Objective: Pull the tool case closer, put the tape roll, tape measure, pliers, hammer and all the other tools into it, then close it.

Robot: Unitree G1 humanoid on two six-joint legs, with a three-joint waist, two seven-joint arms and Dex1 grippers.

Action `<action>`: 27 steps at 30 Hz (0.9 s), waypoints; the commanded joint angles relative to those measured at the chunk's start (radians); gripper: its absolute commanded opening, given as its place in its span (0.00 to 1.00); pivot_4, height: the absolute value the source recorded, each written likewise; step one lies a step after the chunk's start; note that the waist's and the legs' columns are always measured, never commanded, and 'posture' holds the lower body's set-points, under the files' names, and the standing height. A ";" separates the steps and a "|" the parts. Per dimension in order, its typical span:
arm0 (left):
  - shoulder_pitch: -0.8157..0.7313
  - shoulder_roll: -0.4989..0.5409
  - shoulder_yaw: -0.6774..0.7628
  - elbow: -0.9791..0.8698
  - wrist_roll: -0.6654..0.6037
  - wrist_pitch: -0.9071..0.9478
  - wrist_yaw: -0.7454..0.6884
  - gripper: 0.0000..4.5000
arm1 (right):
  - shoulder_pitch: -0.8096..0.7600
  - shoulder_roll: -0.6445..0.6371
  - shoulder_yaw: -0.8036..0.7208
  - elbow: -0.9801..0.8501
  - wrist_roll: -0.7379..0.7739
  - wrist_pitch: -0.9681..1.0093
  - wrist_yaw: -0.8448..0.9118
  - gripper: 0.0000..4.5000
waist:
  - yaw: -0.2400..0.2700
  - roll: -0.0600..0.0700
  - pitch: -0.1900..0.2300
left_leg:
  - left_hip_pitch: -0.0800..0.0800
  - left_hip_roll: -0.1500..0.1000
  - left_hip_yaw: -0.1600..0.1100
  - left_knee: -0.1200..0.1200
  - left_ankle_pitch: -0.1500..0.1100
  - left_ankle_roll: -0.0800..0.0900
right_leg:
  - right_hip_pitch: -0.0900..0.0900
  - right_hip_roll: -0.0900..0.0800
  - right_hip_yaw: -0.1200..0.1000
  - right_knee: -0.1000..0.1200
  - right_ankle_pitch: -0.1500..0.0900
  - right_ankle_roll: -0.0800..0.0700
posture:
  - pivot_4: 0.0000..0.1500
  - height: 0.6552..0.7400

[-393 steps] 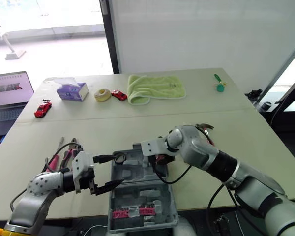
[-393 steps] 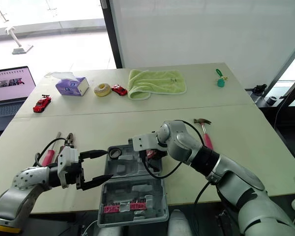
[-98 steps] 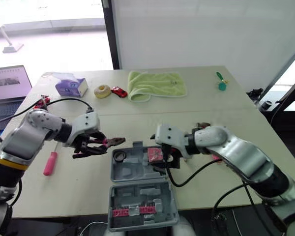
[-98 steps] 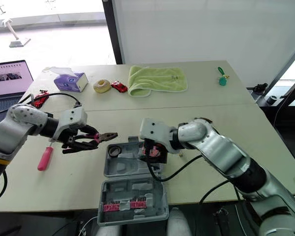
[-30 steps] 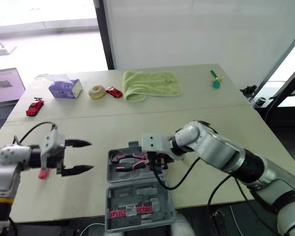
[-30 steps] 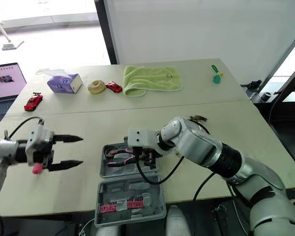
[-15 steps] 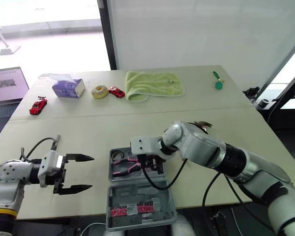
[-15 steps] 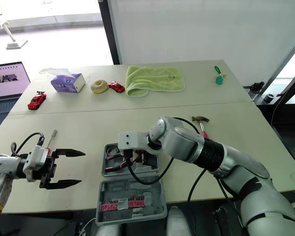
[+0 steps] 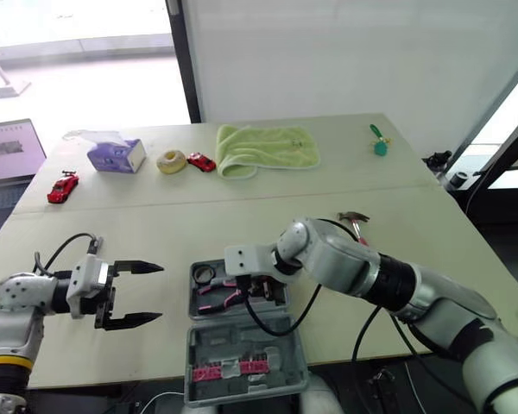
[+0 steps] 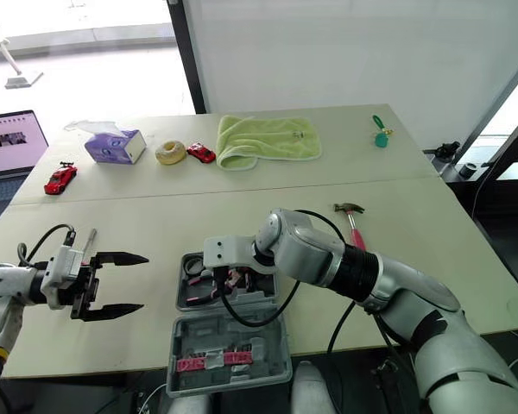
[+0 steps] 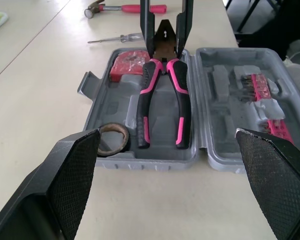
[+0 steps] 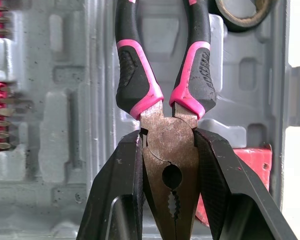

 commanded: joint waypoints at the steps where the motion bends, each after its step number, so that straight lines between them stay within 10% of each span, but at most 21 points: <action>1: -0.004 0.008 0.022 -0.034 -0.026 0.012 0.003 1.00 | -0.007 0.022 -0.011 0.011 -0.017 -0.030 0.002 0.22 | -0.002 0.000 0.000 | 0.000 0.000 0.000 0.000 0.000 0.000 | 0.000 0.000 0.000 0.000 0.000 0.000 | 1.00 1.00; 27: -0.001 0.006 0.030 -0.028 -0.019 0.033 0.033 1.00 | 0.043 0.067 0.000 0.111 -0.095 -0.118 0.013 0.22 | 0.000 0.000 0.000 | 0.000 0.000 0.000 0.000 0.000 0.000 | 0.000 0.000 0.000 0.000 0.000 0.000 | 1.00 1.00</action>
